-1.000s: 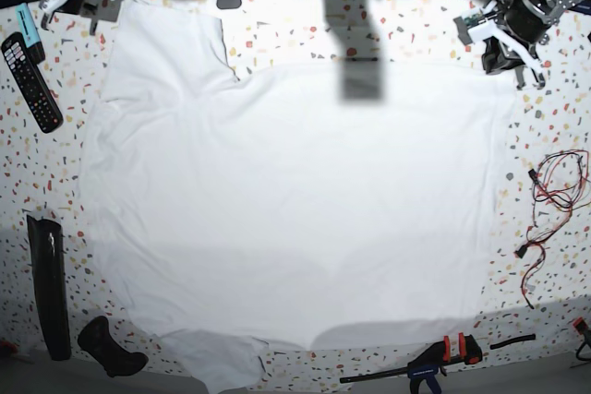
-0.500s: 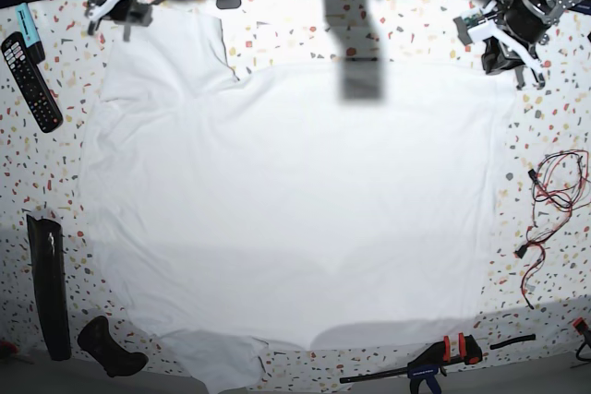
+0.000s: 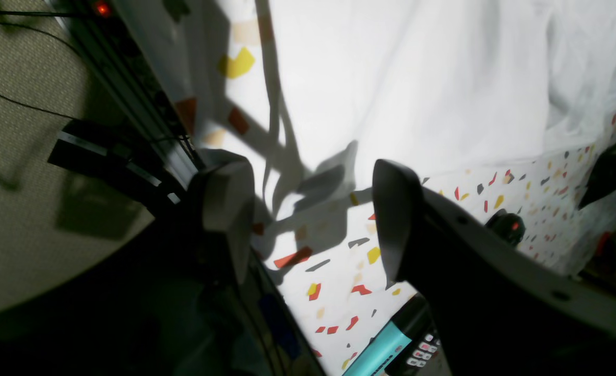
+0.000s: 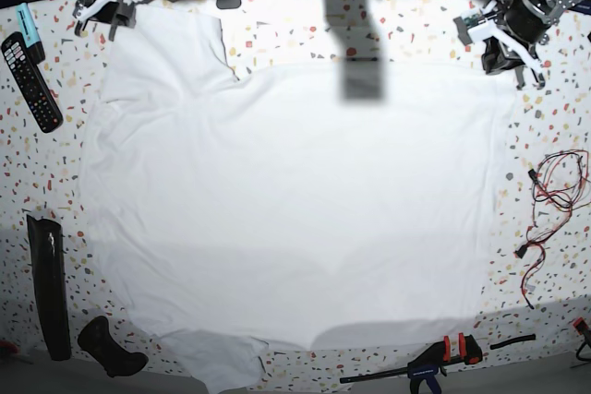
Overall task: Fold the T-shirt properly
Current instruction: 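Lower both grippers onto the shirt edge and close on the fabric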
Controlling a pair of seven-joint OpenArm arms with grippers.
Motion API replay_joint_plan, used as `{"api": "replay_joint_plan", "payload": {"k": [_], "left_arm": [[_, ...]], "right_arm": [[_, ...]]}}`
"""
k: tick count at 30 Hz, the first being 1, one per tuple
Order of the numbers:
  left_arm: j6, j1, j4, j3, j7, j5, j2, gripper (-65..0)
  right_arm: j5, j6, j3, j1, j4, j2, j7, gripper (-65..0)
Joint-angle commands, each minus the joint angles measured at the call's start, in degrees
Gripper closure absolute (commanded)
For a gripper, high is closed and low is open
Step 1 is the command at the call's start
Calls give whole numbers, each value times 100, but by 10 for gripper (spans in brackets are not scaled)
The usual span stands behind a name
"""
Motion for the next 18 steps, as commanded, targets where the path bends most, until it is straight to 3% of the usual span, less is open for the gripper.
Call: {"api": "replay_joint_plan", "payload": {"k": [1, 11, 18], "left_arm": [[-44, 17, 37, -26, 0, -2, -79, 0], [-44, 17, 39, -26, 0, -2, -79, 0], [-42, 17, 39, -26, 0, -2, -79, 0]], "right_arm": [[-116, -42, 35, 20, 13, 59, 2, -357], [-74, -87, 35, 219, -9, 59, 44, -348], [-120, -87, 35, 216, -114, 59, 42, -112]]}}
